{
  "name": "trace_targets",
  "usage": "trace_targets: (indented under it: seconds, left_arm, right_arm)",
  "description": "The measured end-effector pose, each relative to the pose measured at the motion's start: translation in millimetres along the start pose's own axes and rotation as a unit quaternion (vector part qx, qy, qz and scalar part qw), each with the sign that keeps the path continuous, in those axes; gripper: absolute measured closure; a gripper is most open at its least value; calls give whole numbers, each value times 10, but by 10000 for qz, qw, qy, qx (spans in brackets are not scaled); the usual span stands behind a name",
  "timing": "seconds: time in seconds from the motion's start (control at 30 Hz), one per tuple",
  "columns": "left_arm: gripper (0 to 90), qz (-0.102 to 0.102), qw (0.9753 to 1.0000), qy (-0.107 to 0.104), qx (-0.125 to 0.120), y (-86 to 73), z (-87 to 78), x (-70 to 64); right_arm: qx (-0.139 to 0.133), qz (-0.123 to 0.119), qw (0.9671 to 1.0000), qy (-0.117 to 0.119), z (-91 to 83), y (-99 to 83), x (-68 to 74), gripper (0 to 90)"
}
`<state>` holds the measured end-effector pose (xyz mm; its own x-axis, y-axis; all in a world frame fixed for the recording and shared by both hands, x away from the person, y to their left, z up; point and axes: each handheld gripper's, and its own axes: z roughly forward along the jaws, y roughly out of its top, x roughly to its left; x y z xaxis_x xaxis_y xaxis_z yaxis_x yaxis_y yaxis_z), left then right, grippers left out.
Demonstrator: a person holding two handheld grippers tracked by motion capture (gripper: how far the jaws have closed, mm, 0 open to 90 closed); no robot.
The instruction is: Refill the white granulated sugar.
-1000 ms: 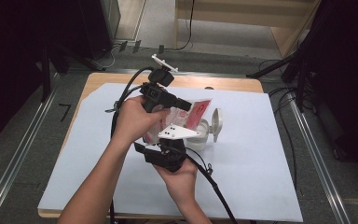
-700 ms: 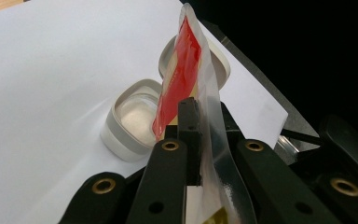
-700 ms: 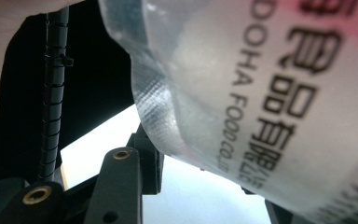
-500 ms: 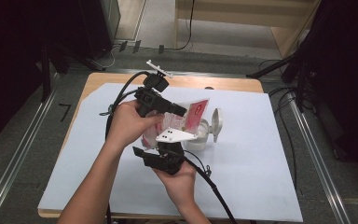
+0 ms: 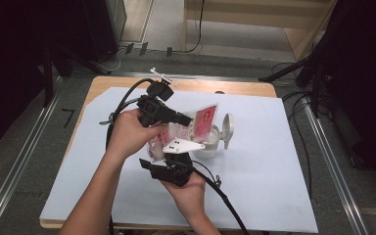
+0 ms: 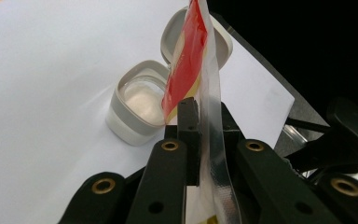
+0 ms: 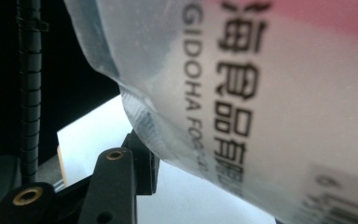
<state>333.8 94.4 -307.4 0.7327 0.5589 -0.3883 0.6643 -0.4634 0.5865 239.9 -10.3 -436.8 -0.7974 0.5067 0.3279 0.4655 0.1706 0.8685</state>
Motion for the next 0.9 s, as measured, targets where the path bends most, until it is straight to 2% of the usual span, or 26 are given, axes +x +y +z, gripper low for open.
trace_targets:
  seconds: [0.23,0.37,0.63,0.87,0.9]
  left_arm:
    - [862,-88,10000,-6,11,-75,-24,19]
    - [876,58,9999,104,76,-109,-37,15]
    - [887,-24,10000,4,72,-172,-57,51]
    - [895,-12,9999,-19,128,-201,-79,65]
    - [895,-10,9999,-85,90,-212,-82,77]
  right_arm:
    - [114,-58,9999,-24,43,-48,1,566]
    - [163,-50,9999,0,64,-73,-11,565]
    - [239,-57,9997,-4,88,-102,-17,572]
    - [258,-44,9997,-29,95,-120,-36,578]
    - [250,-45,9997,-47,97,-125,-44,578]
